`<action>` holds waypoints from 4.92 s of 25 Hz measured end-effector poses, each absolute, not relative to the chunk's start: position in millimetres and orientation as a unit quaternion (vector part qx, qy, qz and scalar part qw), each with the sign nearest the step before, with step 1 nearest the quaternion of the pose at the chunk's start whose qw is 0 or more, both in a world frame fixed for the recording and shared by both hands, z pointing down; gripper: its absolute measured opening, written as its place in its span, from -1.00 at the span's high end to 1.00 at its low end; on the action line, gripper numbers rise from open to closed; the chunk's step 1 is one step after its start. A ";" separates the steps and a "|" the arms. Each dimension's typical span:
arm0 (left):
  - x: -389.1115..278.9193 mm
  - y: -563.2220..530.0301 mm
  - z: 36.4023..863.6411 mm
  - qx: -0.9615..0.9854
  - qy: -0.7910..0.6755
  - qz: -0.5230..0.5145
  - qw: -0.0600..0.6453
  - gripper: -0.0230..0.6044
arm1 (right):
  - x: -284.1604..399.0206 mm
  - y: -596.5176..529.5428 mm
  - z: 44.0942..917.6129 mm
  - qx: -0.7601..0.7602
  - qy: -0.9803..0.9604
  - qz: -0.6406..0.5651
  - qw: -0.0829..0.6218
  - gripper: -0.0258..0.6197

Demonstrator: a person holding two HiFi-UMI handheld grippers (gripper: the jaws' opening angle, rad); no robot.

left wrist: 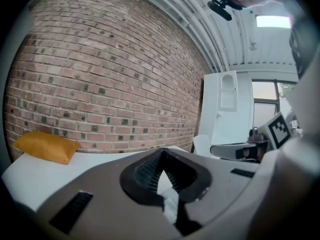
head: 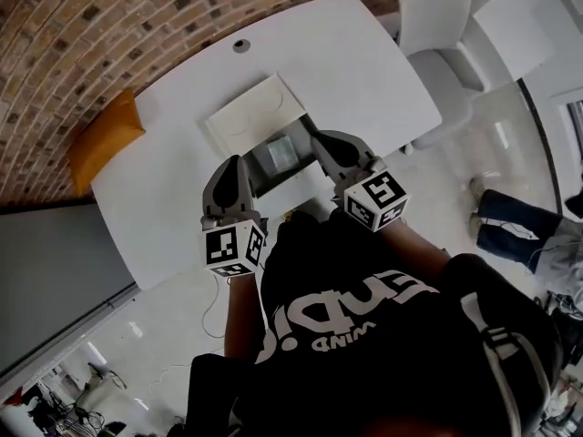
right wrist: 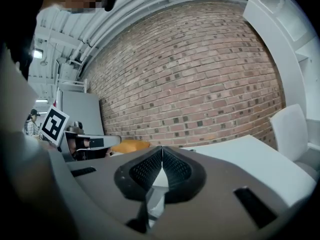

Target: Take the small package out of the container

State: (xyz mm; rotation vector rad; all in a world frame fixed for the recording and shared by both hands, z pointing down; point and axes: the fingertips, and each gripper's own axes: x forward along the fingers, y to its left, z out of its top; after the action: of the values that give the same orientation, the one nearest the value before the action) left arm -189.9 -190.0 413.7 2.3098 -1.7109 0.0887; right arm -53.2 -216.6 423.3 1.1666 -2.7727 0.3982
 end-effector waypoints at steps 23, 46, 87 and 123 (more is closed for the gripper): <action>-189.7 -229.9 407.6 0.776 -0.616 0.021 0.133 0.91 | -65.4 -260.4 433.3 0.326 -0.930 0.143 0.090 0.65; -193.8 -240.4 407.9 0.778 -0.614 0.021 0.131 0.91 | -83.3 -266.6 449.4 0.294 -0.936 0.148 0.121 0.13; -203.9 -236.8 415.1 0.770 -0.622 0.015 0.139 0.91 | -115.1 -248.1 626.0 0.239 -0.868 0.250 0.358 0.13; -225.1 -271.3 430.2 0.776 -0.608 0.005 0.165 0.91 | -113.9 -252.9 675.5 0.248 -0.801 0.288 0.463 0.13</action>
State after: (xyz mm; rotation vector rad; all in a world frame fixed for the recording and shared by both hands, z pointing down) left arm -225.1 -271.3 430.2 2.2121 -1.7337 0.0135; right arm -113.9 -252.9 675.5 0.6085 -1.9692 0.7081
